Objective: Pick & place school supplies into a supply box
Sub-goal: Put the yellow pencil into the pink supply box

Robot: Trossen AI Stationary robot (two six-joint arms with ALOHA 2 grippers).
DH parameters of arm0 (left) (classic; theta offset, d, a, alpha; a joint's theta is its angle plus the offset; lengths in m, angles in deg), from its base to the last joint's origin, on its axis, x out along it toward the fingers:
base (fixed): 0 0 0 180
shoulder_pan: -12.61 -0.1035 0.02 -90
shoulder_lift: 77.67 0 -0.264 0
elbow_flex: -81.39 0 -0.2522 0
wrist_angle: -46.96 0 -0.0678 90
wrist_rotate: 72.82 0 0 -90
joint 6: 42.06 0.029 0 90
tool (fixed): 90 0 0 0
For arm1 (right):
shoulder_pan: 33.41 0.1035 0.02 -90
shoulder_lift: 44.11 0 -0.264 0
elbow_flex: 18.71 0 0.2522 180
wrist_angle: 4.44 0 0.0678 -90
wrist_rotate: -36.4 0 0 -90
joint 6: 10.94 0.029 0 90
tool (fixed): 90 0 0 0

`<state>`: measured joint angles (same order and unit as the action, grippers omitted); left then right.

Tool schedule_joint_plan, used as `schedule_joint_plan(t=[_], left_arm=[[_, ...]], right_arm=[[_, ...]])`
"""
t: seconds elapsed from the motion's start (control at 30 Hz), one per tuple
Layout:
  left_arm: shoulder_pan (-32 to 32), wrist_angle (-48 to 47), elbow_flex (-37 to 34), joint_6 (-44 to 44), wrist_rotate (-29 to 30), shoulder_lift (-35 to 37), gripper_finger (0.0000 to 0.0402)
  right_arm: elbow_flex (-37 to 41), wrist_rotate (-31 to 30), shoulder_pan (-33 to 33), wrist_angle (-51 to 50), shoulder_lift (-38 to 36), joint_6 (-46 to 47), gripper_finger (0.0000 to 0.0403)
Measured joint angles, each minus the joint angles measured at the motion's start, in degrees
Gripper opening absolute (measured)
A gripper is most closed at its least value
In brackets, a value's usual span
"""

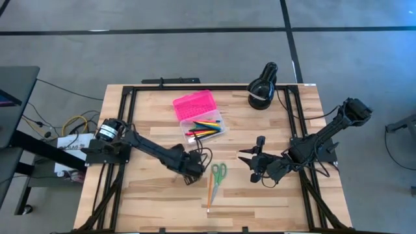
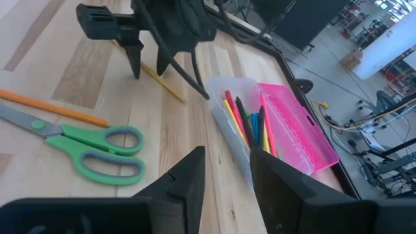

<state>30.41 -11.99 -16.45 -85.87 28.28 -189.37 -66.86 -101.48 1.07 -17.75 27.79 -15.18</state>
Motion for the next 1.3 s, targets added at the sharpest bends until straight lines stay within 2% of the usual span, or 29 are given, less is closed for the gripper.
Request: schedule_joint_plan(t=[0.13,0.37,0.6,0.93,1.13,1.3], left_arm=[[-2.7,0.0,0.0,3.0,-4.3,0.0,0.0183],[-5.4,-0.4,0.0,7.6,-8.5,0.0,0.0183],[-5.5,-1.2,0.0,18.1,-11.5,0.0,0.0179],[-3.3,-4.1,0.1,26.5,-12.4,0.0,0.0116],[-2.3,-6.2,0.1,27.4,-13.0,0.0,0.0092],[-1.7,-6.8,0.1,32.8,-12.9,0.0,0.0073]], right_arm=[[0.0,0.0,0.0,-0.1,0.0,0.4,0.0116],[0.0,0.1,0.0,-2.5,0.0,2.6,0.0116],[0.0,0.1,0.0,-2.9,0.0,2.9,0.0116],[0.0,0.1,0.0,-2.8,0.0,2.9,0.0116],[0.0,0.1,0.0,-2.8,0.0,2.9,0.0116],[0.0,0.0,0.0,-2.8,0.0,2.9,0.0116]])
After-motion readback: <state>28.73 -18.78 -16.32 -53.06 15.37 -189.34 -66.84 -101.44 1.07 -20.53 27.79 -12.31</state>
